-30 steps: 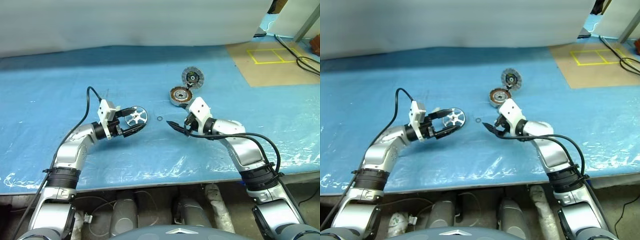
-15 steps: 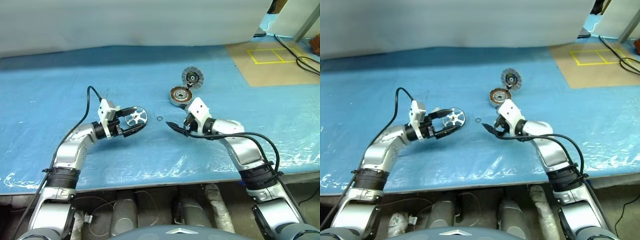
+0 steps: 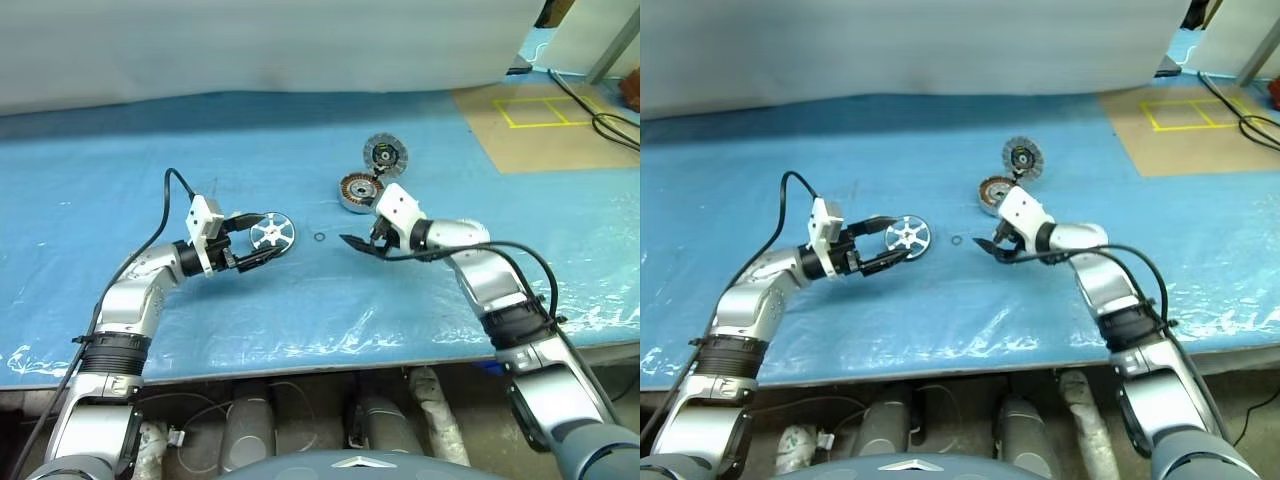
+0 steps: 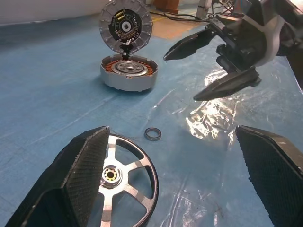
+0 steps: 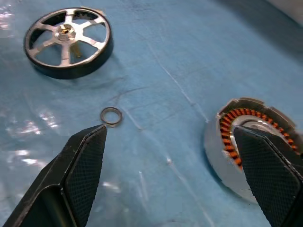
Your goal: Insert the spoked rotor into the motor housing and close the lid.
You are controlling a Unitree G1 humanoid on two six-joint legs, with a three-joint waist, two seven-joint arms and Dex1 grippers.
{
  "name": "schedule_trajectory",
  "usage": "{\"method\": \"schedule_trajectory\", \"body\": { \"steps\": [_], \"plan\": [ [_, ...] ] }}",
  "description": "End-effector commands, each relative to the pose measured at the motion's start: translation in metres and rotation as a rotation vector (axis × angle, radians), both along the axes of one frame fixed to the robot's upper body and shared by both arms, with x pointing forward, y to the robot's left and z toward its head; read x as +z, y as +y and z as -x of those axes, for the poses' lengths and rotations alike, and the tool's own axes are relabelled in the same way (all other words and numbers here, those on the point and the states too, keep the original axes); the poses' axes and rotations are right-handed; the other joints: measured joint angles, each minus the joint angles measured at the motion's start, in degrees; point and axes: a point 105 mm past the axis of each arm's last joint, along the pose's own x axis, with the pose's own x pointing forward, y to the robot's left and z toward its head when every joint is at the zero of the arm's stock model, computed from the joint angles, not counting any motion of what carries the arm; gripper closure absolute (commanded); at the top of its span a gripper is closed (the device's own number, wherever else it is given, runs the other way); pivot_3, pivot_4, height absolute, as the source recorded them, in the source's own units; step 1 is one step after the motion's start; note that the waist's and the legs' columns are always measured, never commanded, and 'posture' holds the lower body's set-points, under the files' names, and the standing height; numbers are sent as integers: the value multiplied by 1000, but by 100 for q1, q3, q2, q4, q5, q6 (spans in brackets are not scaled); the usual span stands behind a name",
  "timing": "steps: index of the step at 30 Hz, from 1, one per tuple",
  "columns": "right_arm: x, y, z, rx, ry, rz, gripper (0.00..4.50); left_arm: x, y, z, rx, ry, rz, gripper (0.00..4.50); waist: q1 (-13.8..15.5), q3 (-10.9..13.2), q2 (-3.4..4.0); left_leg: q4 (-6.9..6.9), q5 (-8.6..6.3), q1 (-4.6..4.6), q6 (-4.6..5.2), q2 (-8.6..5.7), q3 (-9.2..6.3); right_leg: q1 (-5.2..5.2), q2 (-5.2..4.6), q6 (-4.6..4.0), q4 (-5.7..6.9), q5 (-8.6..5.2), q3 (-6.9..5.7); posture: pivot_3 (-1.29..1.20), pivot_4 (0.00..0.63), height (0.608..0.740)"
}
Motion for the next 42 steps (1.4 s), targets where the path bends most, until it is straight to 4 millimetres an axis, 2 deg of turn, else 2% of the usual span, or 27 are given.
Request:
{"method": "schedule_trajectory", "body": {
  "steps": [1,4,7,9,12,15,20,32,37,42],
  "plan": [
    [16,-7,-20,1,-47,29,53,10,1,-2,-8,-46,-2,0,3,0,0,2,0,-1,0,0,1,-1,0,-1,2,0,0,0,150,740],
    [15,-13,-36,-12,-52,86,53,9,0,-1,-7,-48,3,0,8,0,0,4,0,-4,1,0,10,-2,0,-2,5,1,-1,0,150,740],
    [21,-10,-43,0,-48,56,53,8,-1,2,-3,-49,9,0,14,0,0,6,1,-12,3,2,22,-8,0,-6,10,-1,-5,0,150,740],
    [26,1,-38,49,-20,-12,53,8,1,3,13,-49,18,0,15,0,0,5,10,-17,20,3,23,-13,0,-12,15,-4,-8,0,150,740],
    [17,19,-23,138,34,-67,53,7,4,5,31,-46,21,0,15,0,0,18,9,-40,24,8,22,-49,0,-16,54,-8,-10,0,150,740],
    [14,45,-8,167,140,-246,53,5,5,8,38,-41,20,0,10,0,0,36,5,-50,30,24,21,-69,8,-21,85,-11,-16,0,150,740],
    [-5,60,6,156,208,-293,53,4,8,9,42,-36,15,0,41,2,3,54,-14,-47,29,43,18,-67,11,-46,95,-25,-15,0,150,740],
    [-43,60,-3,28,229,-261,53,9,4,3,7,-36,-13,0,27,2,4,54,1,-40,6,42,24,-58,7,-45,86,-26,-7,0,150,740],
    [-44,65,-2,36,224,-277,53,11,5,1,2,-29,-18,0,14,2,4,46,1,-42,6,41,25,-64,8,-45,85,-25,-7,0,150,740],
    [-57,61,-3,4,204,-228,53,10,4,1,-4,-27,-24,0,13,3,5,43,1,-42,5,42,26,-66,8,-45,85,-26,-8,0,150,740]
  ]
}}
